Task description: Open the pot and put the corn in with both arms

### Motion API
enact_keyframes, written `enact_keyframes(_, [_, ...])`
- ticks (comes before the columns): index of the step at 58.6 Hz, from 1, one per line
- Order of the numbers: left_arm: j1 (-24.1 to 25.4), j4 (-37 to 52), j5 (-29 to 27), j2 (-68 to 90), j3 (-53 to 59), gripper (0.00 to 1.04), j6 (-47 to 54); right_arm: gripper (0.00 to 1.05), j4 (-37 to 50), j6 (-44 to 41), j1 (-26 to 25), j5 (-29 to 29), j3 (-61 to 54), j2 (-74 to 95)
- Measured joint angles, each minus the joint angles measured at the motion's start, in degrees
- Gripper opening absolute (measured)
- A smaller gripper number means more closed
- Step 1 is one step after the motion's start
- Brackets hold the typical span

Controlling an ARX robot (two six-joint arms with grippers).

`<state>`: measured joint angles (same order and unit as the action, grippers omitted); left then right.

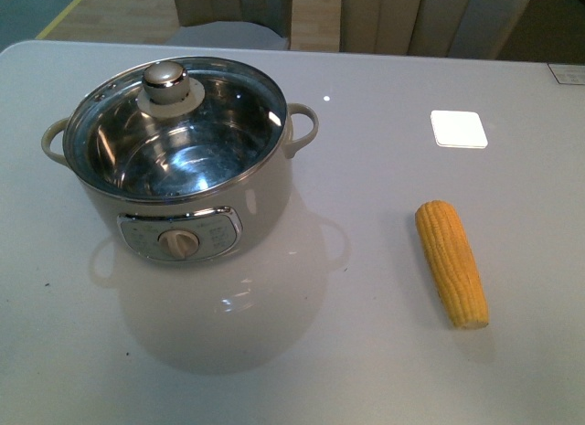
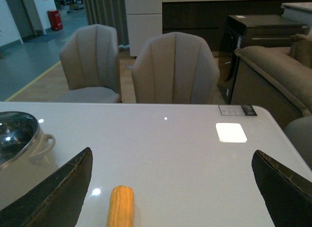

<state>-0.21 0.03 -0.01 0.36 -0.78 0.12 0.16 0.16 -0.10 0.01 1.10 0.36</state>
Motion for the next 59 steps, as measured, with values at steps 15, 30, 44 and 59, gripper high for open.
enact_keyframes(15, [0.0,0.0,0.0,0.0,0.0,0.98,0.0,0.96,0.0,0.0,0.0,0.0,0.0,0.0])
enact_keyframes(30, [0.0,0.0,0.0,0.0,0.0,0.98,0.0,0.96,0.0,0.0,0.0,0.0,0.0,0.0])
enact_keyframes(44, [0.0,0.0,0.0,0.0,0.0,0.98,0.0,0.96,0.0,0.0,0.0,0.0,0.0,0.0])
enact_keyframes(59, [-5.9,-19.2,-15.4,15.2,-8.0,0.98,-6.6,0.96,0.0,0.0,0.0,0.0,0.0,0.0])
